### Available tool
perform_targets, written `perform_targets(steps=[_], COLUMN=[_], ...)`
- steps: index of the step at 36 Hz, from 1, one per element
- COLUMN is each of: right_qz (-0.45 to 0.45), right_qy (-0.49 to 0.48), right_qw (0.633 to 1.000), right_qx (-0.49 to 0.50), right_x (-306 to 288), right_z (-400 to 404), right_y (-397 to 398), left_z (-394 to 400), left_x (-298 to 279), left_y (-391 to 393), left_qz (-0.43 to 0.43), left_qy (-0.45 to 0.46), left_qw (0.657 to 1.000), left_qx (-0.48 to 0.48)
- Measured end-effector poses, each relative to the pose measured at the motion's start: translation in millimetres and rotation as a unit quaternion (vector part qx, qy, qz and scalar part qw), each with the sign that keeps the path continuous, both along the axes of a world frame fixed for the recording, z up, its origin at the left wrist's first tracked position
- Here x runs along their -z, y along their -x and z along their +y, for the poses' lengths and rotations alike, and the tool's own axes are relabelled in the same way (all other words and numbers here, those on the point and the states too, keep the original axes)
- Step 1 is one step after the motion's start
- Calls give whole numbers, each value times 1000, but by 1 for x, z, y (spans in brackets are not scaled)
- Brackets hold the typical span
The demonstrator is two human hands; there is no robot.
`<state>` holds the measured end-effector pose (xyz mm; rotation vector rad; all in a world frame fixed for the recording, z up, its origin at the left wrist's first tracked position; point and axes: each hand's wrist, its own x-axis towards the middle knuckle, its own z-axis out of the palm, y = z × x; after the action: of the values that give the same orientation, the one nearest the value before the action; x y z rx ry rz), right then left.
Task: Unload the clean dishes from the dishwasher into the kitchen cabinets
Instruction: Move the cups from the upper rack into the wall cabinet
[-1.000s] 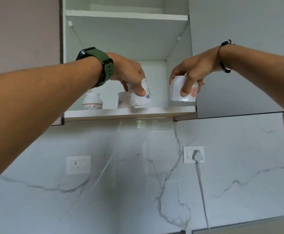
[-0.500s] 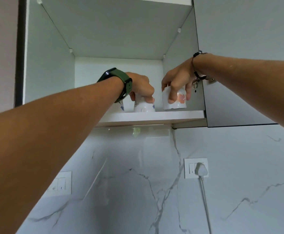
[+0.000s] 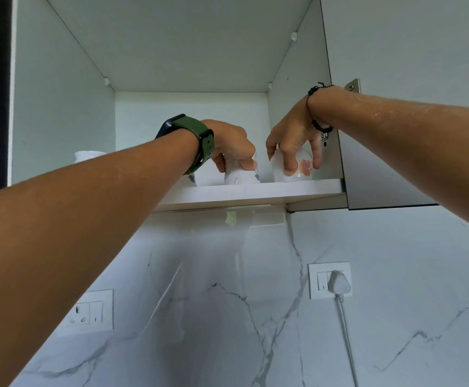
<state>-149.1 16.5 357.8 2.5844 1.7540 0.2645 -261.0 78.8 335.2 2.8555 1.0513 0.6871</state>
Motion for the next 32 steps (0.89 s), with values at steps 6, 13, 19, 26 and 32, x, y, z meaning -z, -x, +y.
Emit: perform_targets(steps=[6,13,19,26,32], right_qz=[-25,-12,-47,-44,-35], right_qy=[-20,-122,-169,-107,-31], right_qw=[999,992,983,993,999], right_qx=[31,-3,-56,-35,13], right_x=[8,14,46,107,167], right_z=[-7,-37,-87,-139,-196], right_y=[4,12,25,35,38], left_z=[-4,-25,-52,-87,-137], left_x=[4,5,27,79,135], left_y=[1,15,22,33,43], left_qz=[-5,-122,-146,-67,-10], left_qy=[-8,27,25,-2,71], left_qw=[1000,991,979,984,981], left_qx=[-14,54,141,163,182])
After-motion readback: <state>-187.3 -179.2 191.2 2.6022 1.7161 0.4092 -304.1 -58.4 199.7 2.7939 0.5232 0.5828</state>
